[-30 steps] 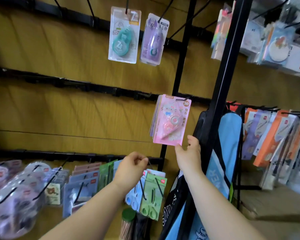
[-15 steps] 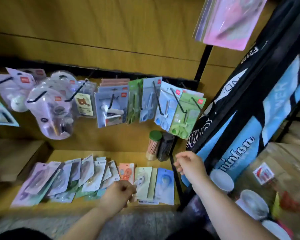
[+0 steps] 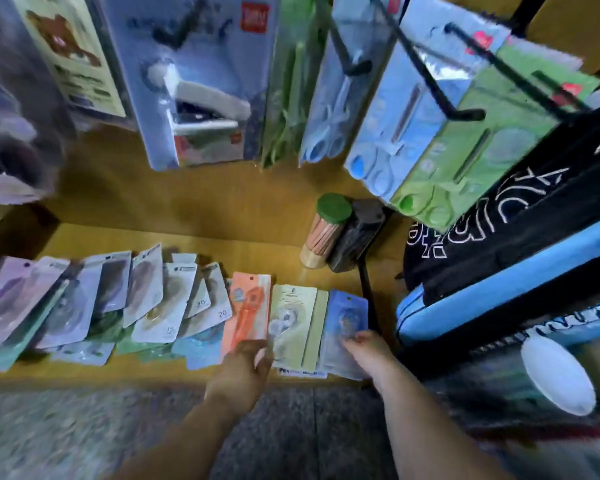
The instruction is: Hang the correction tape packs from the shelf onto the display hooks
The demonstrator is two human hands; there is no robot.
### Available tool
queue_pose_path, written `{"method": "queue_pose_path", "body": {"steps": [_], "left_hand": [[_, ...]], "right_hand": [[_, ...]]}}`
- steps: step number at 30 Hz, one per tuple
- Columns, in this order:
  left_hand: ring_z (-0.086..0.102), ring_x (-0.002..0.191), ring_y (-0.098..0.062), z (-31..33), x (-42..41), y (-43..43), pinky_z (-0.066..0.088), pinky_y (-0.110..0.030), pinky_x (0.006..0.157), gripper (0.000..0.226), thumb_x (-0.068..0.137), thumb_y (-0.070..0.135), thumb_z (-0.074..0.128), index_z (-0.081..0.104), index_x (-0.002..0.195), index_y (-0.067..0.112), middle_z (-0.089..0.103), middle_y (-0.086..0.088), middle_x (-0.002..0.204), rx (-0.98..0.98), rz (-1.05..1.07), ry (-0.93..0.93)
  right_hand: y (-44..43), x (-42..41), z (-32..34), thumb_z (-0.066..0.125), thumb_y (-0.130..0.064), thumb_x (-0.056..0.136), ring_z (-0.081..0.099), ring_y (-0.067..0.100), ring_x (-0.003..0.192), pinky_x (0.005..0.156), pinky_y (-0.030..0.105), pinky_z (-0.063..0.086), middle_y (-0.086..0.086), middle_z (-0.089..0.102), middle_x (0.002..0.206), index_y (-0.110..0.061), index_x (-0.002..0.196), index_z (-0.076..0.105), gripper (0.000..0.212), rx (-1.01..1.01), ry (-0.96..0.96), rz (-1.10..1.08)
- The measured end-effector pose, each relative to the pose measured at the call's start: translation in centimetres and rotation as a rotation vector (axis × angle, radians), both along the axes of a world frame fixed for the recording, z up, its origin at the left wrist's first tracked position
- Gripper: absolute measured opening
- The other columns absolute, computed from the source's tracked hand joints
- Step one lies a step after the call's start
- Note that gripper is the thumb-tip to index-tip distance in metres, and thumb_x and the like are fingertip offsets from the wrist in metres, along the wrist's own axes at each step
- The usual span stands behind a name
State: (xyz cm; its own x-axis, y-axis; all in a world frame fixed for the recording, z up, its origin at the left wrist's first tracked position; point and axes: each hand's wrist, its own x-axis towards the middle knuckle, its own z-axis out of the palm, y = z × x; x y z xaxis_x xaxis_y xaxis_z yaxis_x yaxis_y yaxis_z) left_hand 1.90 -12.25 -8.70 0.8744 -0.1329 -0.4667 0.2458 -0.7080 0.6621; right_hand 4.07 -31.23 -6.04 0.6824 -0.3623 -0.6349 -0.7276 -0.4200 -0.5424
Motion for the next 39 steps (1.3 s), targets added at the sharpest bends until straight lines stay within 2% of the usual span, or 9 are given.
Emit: {"method": "queue_pose_path", "body": {"steps": [2,4,9,18,24,29,33,37,39], "left_hand": [[0.024,0.14,-0.02,-1.3,0.6,-0.7,0.025,-0.029,0.112,0.051,0.097,0.038,0.029,0.019,0.145,0.023,0.018,-0.001,0.155,0.114,-0.153,-0.067],[0.006,0.145,-0.018,-2.4,1.0,-1.4,0.012,-0.032,0.117,0.06,0.094,0.052,0.016,0.001,0.147,0.028,-0.001,0.003,0.158,0.197,-0.275,-0.108],[-0.014,0.144,-0.023,-3.7,1.2,-2.6,-0.002,-0.039,0.117,0.144,0.01,0.075,-0.044,-0.011,0.145,0.035,-0.018,0.002,0.156,0.288,-0.407,-0.011],[-0.012,0.145,-0.022,-4.0,1.5,-2.5,0.001,-0.038,0.118,0.111,0.052,0.087,-0.018,0.008,0.146,0.034,-0.016,0.004,0.156,0.291,-0.398,-0.001],[-0.013,0.144,-0.02,-4.3,1.5,-2.5,0.001,-0.038,0.117,0.146,0.015,0.08,-0.04,0.012,0.145,0.038,-0.015,0.006,0.156,0.285,-0.381,0.023],[-0.01,0.145,-0.02,-3.7,1.6,-2.4,0.004,-0.037,0.117,0.144,0.017,0.085,-0.034,0.015,0.144,0.038,-0.014,0.006,0.157,0.299,-0.401,0.023],[-0.012,0.144,-0.021,-3.7,1.5,-2.6,0.002,-0.038,0.117,0.092,0.065,0.079,0.001,0.015,0.145,0.036,-0.015,0.005,0.156,0.274,-0.39,0.025],[-0.012,0.144,-0.021,-3.8,1.5,-2.6,0.002,-0.037,0.117,0.111,0.042,0.07,-0.011,0.015,0.145,0.036,-0.015,0.005,0.156,0.272,-0.379,0.019],[-0.012,0.144,-0.021,-3.8,1.7,-2.5,0.002,-0.037,0.117,0.111,0.041,0.07,-0.01,0.015,0.145,0.037,-0.015,0.005,0.156,0.263,-0.363,0.022]], "right_hand": [[-0.6,0.5,-1.0,0.054,-0.017,0.091,0.051,0.017,0.078,0.065,0.021,0.037,0.004,0.057,0.087,-0.014,0.086,0.057,0.007,0.05,0.036,-0.037],[-1.2,1.4,-2.2,0.054,-0.022,0.09,0.054,0.022,0.104,0.082,0.026,0.039,0.013,0.057,0.12,-0.007,0.122,0.051,0.035,0.039,0.03,-0.067],[-1.4,1.9,-5.0,0.047,-0.032,0.093,0.035,0.029,0.136,0.11,0.032,0.031,0.016,0.032,0.149,-0.003,0.143,0.026,0.061,0.02,0.047,-0.122],[-1.5,2.8,-7.0,0.039,-0.052,0.09,0.04,0.028,0.132,0.112,0.039,0.03,0.009,0.042,0.145,-0.018,0.137,0.041,0.058,0.126,-0.007,-0.255],[-2.0,2.3,-7.1,0.054,-0.033,0.089,0.046,0.035,0.126,0.105,0.042,0.04,0.019,0.045,0.139,-0.011,0.139,0.038,0.057,0.011,-0.064,-0.241],[-2.6,2.4,-7.0,0.061,-0.032,0.085,0.038,0.031,0.133,0.11,0.042,0.034,0.01,0.036,0.147,-0.02,0.144,0.028,0.068,0.085,-0.048,-0.188],[-1.7,2.1,-7.5,0.063,-0.034,0.083,0.046,0.027,0.127,0.107,0.043,0.039,0.002,0.046,0.14,-0.026,0.141,0.033,0.066,0.135,-0.051,-0.168],[-1.5,2.3,-7.5,0.067,-0.026,0.081,0.052,0.026,0.119,0.078,0.035,0.052,0.002,0.052,0.133,-0.024,0.134,0.04,0.06,0.238,-0.042,-0.243],[-1.5,2.4,-7.6,0.07,-0.022,0.079,0.052,0.025,0.121,0.085,0.038,0.051,0.002,0.05,0.136,-0.025,0.138,0.036,0.069,0.272,-0.077,-0.283]]}}
